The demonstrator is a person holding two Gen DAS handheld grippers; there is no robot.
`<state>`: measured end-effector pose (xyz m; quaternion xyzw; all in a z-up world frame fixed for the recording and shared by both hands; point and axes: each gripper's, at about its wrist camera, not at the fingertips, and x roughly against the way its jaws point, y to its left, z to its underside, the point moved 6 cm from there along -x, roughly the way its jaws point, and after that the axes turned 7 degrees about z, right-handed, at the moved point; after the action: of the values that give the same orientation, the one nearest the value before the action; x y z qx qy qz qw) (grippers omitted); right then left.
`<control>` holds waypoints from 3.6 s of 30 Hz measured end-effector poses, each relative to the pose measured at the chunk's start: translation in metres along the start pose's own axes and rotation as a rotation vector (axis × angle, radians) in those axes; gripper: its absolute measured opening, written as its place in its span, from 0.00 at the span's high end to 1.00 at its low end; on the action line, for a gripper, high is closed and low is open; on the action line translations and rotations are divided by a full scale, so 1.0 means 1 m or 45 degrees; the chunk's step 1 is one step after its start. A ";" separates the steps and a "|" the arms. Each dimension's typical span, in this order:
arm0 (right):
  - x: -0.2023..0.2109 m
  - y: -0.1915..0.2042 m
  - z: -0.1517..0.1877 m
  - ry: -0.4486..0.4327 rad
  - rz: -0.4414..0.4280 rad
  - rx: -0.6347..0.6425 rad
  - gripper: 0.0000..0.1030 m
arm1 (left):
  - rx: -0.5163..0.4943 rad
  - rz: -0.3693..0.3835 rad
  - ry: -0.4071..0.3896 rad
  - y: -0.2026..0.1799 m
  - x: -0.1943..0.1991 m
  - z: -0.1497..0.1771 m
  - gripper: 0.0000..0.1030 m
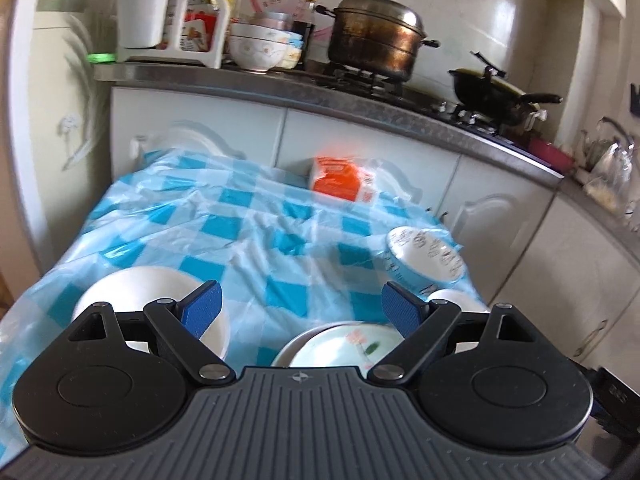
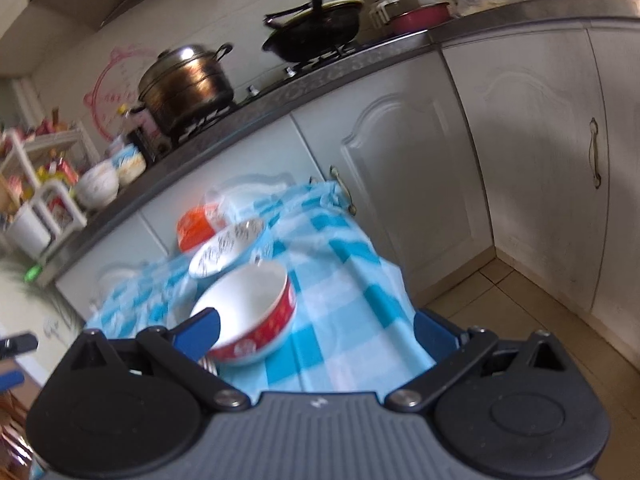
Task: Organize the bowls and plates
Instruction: 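Move the left gripper to the blue cartoon-print bowl, then close the left gripper on the blue bowl's rim and lift it, then carry the blue bowl with the left gripper and lower it into the white pink-rimmed bowl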
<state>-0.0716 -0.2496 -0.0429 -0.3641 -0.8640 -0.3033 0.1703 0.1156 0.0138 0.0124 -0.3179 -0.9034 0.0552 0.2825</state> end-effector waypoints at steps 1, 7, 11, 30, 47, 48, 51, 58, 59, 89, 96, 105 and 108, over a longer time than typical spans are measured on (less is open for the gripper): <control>-0.005 -0.001 -0.005 -0.001 -0.013 -0.021 0.01 | 0.006 0.028 0.006 -0.002 -0.003 -0.003 0.00; -0.042 0.010 -0.032 0.034 -0.103 -0.078 0.01 | 0.065 0.174 0.068 -0.022 -0.036 -0.020 0.00; -0.074 0.025 -0.049 0.089 -0.179 -0.084 0.01 | 0.070 0.197 0.131 -0.036 -0.070 -0.028 0.00; -0.201 0.058 -0.067 0.284 -0.367 -0.069 0.07 | 0.167 0.171 0.391 -0.056 -0.224 -0.031 0.04; -0.237 0.051 -0.064 0.501 -0.422 -0.087 0.29 | 0.216 0.151 0.519 -0.063 -0.283 -0.012 0.58; -0.238 0.051 -0.063 0.514 -0.430 -0.087 0.30 | 0.213 0.157 0.518 -0.064 -0.284 -0.012 0.61; -0.238 0.053 -0.062 0.549 -0.475 -0.102 0.31 | 0.202 0.177 0.518 -0.066 -0.286 -0.011 0.69; -0.236 0.063 -0.058 0.628 -0.592 -0.117 0.31 | 0.185 0.212 0.521 -0.071 -0.289 -0.008 0.78; -0.236 0.066 -0.057 0.645 -0.610 -0.120 0.29 | 0.189 0.216 0.520 -0.071 -0.289 -0.008 0.79; -0.191 0.123 -0.056 0.573 -0.638 0.004 0.22 | 0.287 0.239 0.333 -0.040 -0.216 -0.040 0.81; -0.167 0.153 -0.050 0.556 -0.705 0.042 0.20 | 0.339 0.219 0.278 -0.023 -0.174 -0.043 0.81; -0.134 0.199 -0.026 0.583 -0.806 0.112 0.17 | 0.412 0.164 0.204 0.020 -0.113 -0.041 0.81; -0.121 0.218 -0.014 0.586 -0.831 0.157 0.16 | 0.428 0.137 0.183 0.038 -0.092 -0.038 0.81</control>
<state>0.1711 -0.2021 -0.0075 0.0177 -0.8901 -0.3626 0.2754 0.2156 -0.0150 -0.0105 -0.3172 -0.8407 0.1973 0.3920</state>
